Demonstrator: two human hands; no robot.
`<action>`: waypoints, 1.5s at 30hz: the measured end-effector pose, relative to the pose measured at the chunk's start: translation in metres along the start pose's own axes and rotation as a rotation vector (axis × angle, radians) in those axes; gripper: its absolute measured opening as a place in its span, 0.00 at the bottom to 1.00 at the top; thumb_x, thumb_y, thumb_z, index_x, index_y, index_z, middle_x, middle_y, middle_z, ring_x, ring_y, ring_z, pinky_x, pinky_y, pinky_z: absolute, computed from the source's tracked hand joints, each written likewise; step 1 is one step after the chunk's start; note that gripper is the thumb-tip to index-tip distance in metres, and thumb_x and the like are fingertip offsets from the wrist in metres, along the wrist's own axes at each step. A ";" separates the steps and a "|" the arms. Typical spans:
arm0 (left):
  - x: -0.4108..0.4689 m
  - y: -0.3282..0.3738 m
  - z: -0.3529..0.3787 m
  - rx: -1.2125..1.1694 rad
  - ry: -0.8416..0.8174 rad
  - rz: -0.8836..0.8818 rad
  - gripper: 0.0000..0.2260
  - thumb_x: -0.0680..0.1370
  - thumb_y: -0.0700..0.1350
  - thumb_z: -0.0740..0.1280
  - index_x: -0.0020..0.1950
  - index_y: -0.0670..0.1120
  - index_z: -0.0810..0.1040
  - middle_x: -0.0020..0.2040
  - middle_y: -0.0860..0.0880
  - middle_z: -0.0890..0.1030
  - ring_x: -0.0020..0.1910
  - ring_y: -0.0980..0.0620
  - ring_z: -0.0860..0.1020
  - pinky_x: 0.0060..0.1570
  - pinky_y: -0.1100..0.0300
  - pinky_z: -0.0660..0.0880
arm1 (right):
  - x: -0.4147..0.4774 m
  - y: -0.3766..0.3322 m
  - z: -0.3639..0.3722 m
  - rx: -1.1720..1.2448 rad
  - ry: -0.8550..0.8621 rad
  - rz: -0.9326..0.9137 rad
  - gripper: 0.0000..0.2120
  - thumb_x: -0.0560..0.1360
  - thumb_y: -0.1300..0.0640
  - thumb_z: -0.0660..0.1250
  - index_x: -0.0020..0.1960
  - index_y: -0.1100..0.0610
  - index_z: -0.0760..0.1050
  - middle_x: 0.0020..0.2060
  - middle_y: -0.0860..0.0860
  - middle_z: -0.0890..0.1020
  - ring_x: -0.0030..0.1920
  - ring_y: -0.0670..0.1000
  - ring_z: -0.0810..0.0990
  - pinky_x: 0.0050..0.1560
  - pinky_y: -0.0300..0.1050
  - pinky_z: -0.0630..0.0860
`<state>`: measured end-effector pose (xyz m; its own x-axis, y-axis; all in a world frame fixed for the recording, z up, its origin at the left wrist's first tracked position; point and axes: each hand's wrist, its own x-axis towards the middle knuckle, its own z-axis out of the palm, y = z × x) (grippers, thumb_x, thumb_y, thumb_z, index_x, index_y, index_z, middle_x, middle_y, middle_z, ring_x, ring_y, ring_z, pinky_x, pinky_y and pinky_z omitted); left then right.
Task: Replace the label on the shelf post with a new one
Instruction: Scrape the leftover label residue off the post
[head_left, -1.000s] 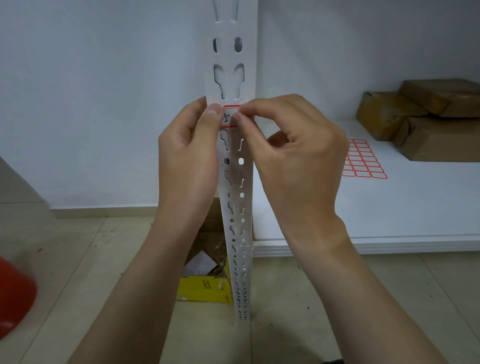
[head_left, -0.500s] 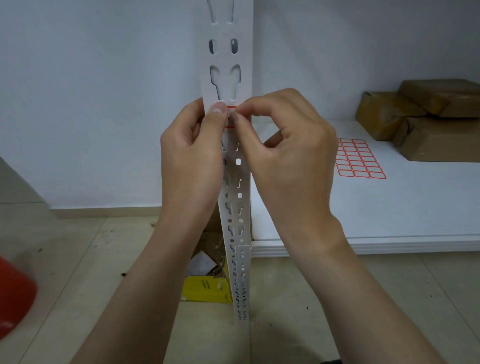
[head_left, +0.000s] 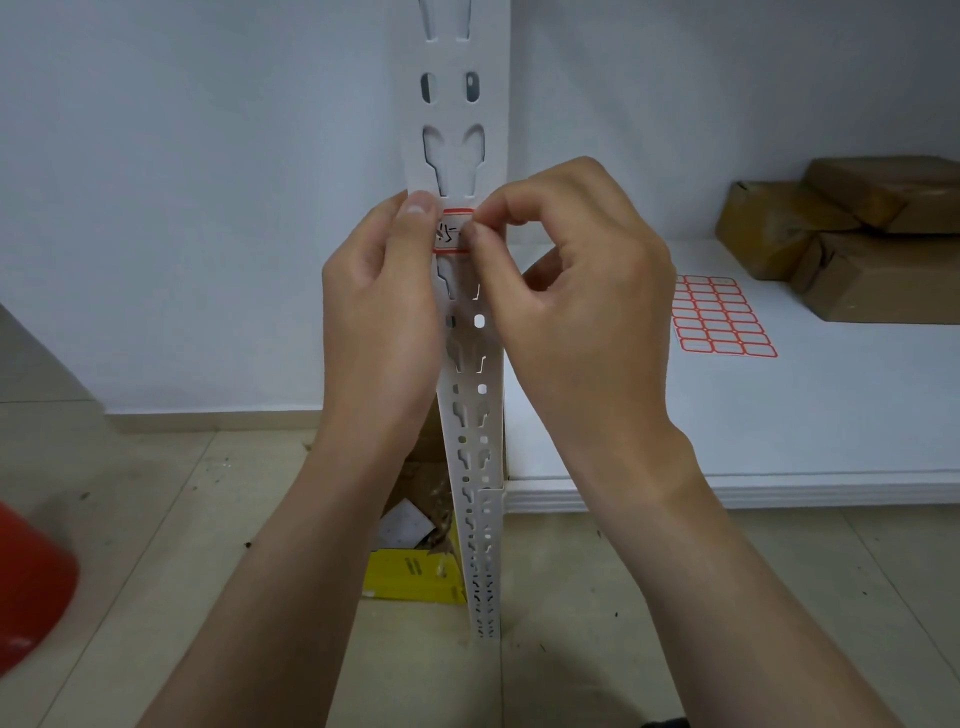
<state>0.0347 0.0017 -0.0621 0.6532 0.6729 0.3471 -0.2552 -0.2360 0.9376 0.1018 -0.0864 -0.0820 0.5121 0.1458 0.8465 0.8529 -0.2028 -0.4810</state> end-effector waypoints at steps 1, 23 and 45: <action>0.000 0.000 -0.001 -0.009 0.004 -0.014 0.17 0.86 0.49 0.58 0.42 0.53 0.82 0.42 0.52 0.84 0.46 0.52 0.83 0.60 0.40 0.81 | -0.001 -0.001 0.001 0.054 0.001 0.029 0.03 0.81 0.57 0.73 0.50 0.56 0.83 0.49 0.49 0.83 0.43 0.48 0.82 0.38 0.45 0.82; 0.001 0.004 -0.004 -0.078 -0.014 -0.077 0.13 0.79 0.57 0.58 0.51 0.50 0.77 0.48 0.47 0.79 0.47 0.48 0.78 0.60 0.32 0.76 | 0.026 -0.039 0.014 0.783 -0.272 0.866 0.07 0.82 0.60 0.62 0.47 0.50 0.72 0.41 0.49 0.80 0.39 0.49 0.79 0.41 0.46 0.73; 0.004 0.004 -0.002 -0.038 -0.048 -0.034 0.12 0.80 0.52 0.64 0.54 0.49 0.84 0.48 0.52 0.88 0.52 0.48 0.86 0.60 0.42 0.82 | 0.027 -0.025 0.006 0.962 -0.381 0.867 0.06 0.79 0.60 0.61 0.50 0.55 0.76 0.40 0.53 0.82 0.40 0.53 0.81 0.42 0.49 0.76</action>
<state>0.0349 0.0050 -0.0573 0.6950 0.6454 0.3168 -0.2589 -0.1865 0.9477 0.0953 -0.0716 -0.0485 0.7799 0.6075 0.1507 -0.1052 0.3646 -0.9252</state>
